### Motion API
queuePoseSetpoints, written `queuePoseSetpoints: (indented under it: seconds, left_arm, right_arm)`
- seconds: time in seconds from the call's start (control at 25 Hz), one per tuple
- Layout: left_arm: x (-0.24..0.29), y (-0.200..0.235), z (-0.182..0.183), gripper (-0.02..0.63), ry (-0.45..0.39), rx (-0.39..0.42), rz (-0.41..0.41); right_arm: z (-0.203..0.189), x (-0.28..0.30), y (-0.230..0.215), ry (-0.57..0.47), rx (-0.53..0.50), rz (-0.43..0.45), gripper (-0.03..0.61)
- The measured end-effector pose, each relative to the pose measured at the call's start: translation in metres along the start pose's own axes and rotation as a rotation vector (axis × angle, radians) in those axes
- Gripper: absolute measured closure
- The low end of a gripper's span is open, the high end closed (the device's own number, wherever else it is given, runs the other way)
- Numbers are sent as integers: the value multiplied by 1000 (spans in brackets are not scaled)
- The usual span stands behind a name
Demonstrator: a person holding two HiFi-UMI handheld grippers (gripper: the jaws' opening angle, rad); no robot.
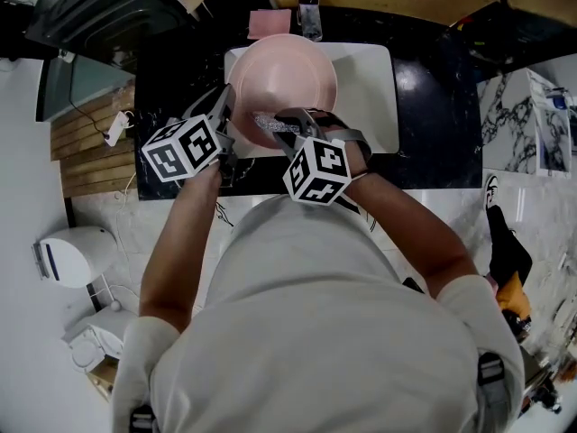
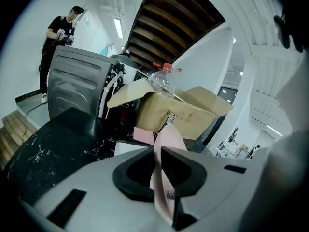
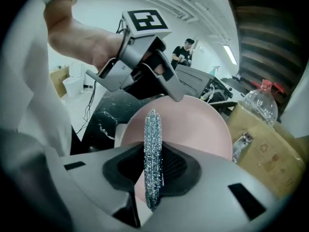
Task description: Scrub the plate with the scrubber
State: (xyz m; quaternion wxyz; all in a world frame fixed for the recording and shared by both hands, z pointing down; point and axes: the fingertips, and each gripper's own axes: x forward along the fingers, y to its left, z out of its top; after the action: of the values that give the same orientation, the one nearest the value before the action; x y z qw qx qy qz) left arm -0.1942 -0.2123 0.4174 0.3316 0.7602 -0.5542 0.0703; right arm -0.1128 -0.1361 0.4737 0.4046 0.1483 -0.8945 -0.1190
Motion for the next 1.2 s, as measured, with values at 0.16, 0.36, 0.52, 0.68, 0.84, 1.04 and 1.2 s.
queuePoseSetpoints:
  seconds: [0.16,0.36,0.52,0.68,0.84,1.04,1.2]
  left_arm:
    - [-1,0,2,577,-4,15,7]
    - [-3,-1,0,583,-3,24,9]
    - [-3,-5,-5,583,2,26,0]
    - [-5,-9,-6,584,-5,26,-5]
    - [-7,-10,-2,581,-23,10,-15]
    - [-7,-8,0,580,-34,-14,-18]
    - [-6,-7,0,578,-33,-18,-18]
  right_arm:
    - [5,-9,1,-28,16,18,503]
    - [8,-31,-61,-32,-3,-183,503]
    - [-2,-38,-109,1,14,-307,503]
    - [-19,-35,-125,39,80,-315,503]
    - [-28,-31,-105,46,109,-266,503]
    - [-36,-27,-64,40,142,-188,503]
    - [-34,-25,-28,26,167,-96,503]
